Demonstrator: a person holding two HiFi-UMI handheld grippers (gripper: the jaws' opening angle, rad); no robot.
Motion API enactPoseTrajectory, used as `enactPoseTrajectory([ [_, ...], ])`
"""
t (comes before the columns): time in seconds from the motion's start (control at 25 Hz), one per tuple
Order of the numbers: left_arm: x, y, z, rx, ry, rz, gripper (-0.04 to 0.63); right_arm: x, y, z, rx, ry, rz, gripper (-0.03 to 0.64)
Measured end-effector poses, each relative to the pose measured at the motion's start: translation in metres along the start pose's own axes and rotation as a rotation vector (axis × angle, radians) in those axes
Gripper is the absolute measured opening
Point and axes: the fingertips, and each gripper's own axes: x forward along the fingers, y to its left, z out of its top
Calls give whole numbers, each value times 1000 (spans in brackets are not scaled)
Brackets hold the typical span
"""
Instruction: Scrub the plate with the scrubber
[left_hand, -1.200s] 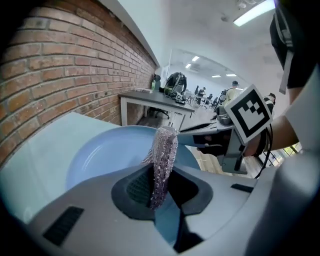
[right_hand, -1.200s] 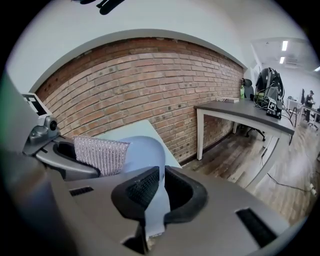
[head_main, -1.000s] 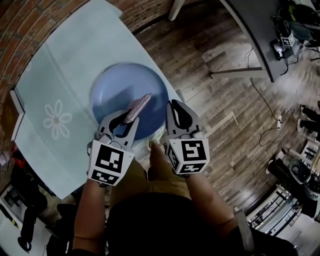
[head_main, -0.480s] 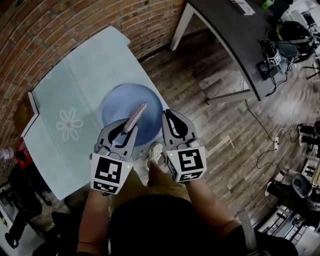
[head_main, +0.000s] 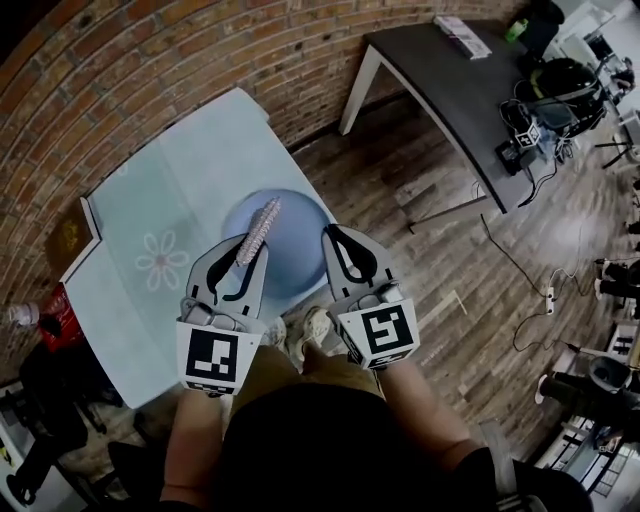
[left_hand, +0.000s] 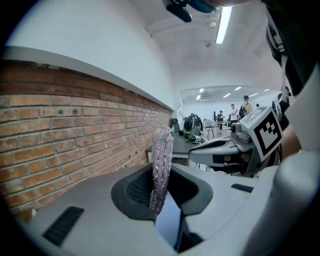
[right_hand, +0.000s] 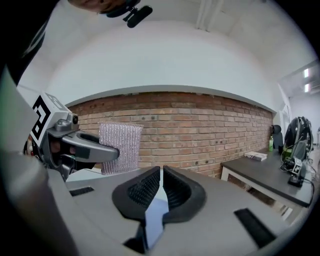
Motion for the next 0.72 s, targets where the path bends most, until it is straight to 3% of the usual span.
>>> enactPoseTrajectory([
  [0.12, -23, 13, 32, -15, -147, 28, 75, -6, 15, 20, -29, -12, -28, 44],
  [0.2, -35, 18, 45, -20, -195, 20, 75, -7, 25, 38, -38, -51, -51, 45],
  [0.72, -85, 41, 71, -28, -324, -27, 75, -18, 76, 92, -119, -171, -155, 44],
])
